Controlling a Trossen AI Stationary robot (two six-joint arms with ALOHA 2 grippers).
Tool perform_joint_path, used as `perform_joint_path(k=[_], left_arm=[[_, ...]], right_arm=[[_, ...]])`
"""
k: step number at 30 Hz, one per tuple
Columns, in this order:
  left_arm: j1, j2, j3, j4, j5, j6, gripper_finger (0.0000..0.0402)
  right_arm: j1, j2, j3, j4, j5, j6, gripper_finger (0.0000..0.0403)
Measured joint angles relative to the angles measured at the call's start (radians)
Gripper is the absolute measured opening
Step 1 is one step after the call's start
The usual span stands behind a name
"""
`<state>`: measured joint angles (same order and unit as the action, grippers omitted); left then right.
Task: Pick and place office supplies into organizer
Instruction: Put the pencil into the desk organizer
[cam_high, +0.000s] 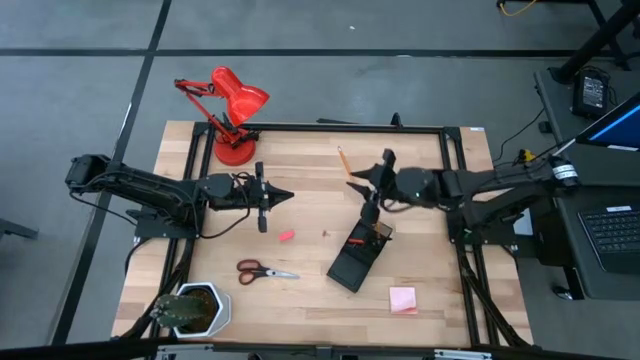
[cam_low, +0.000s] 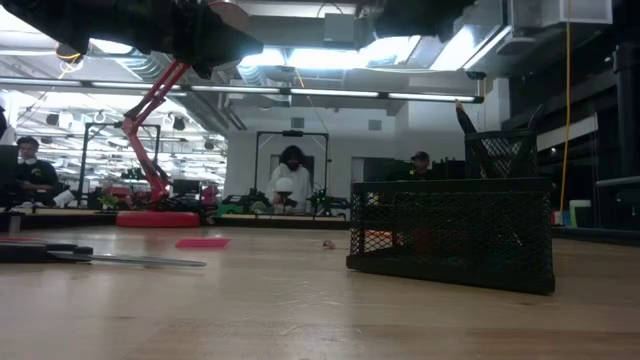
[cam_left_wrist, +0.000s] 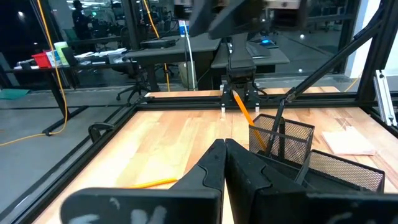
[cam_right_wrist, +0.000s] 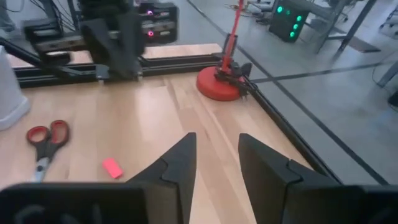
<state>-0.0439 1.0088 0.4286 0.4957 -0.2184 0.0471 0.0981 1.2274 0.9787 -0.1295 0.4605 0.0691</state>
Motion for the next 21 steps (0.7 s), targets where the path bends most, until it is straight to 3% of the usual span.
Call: perform_joint_path(k=[6, 21], left_arm=[[0.0, 0.0, 0.0, 0.0, 0.0, 0.0, 0.0006], [0.0, 0.0, 0.0, 0.0, 0.0, 0.0, 0.0004]], right_arm=[[-0.117, 0.011, 0.0, -0.003, -0.124, 0.0, 0.0123], [-0.251, 0.015, -0.001, -0.003, -0.176, -0.053, 0.0123]])
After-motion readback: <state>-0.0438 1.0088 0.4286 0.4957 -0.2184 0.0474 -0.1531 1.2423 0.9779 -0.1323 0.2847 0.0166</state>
